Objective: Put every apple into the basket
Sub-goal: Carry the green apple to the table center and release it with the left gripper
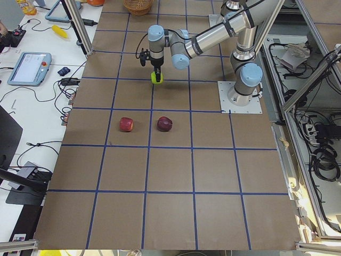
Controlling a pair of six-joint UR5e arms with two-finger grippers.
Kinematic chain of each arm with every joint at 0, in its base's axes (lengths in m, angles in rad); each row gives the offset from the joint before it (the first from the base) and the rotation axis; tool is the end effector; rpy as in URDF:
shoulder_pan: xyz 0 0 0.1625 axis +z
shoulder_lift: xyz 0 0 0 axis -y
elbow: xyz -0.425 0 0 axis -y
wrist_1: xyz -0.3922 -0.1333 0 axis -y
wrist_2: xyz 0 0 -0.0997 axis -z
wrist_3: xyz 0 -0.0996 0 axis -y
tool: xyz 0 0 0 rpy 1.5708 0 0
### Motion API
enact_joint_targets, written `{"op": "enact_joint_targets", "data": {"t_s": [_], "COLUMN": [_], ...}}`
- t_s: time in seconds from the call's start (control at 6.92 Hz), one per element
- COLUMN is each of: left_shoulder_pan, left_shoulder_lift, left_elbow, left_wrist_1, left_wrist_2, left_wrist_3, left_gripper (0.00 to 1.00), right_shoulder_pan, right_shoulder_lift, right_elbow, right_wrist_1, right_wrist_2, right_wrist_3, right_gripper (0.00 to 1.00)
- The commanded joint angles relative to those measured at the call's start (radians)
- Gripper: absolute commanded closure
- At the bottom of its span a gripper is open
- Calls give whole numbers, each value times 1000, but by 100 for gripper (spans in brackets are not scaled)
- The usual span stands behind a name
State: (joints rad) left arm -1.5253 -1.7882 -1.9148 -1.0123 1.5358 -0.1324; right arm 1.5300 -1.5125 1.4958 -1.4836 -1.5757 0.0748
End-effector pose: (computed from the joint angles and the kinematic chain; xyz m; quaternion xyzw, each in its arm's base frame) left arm -0.1129 -0.5288 0.2689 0.0888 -0.9959 -0.0022 0.0174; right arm 0.1119 -0.5143 0.4870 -0.0576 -0.9977 -0.0352 0.0030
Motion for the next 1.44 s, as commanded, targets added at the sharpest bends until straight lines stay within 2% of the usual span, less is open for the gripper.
{"op": "enact_joint_targets", "data": {"t_s": [0.0,0.14,0.29,0.43,0.58,0.72,0.87,1.01,1.16,1.3], "left_shoulder_pan": [-198,-282,-338,-378,-384,-386,-386,-383,-368,-319], "left_shoulder_lift": [-86,-149,-211,-264,-287,-299,-293,-265,-235,-180], "left_elbow": [124,175,201,203,203,201,200,200,210,229], "left_wrist_1": [-25,6,88,177,202,204,201,190,149,45], "left_wrist_2": [-46,-109,-141,-140,-131,-129,-129,-126,-125,-125], "left_wrist_3": [-427,-598,-730,-792,-787,-785,-779,-744,-678,-623], "left_gripper": [70,73,73,73,69,21,0,0,0,0], "right_shoulder_pan": [-2,-11,-45,-85,-100,-105,-105,-105,-102,-97], "right_shoulder_lift": [9,18,18,23,61,113,121,123,123,124], "right_elbow": [3,3,3,4,4,3,-2,3,4,26], "right_wrist_1": [-3,-12,-15,-6,-10,-15,-32,-103,-110,-107], "right_wrist_2": [-1,-4,-3,-4,-3,-3,-1,-4,0,15], "right_wrist_3": [0,-6,-6,-6,-7,-6,-4,-1,14,49], "right_gripper": [0,0,0,0,0,0,0,0,0,0]}}
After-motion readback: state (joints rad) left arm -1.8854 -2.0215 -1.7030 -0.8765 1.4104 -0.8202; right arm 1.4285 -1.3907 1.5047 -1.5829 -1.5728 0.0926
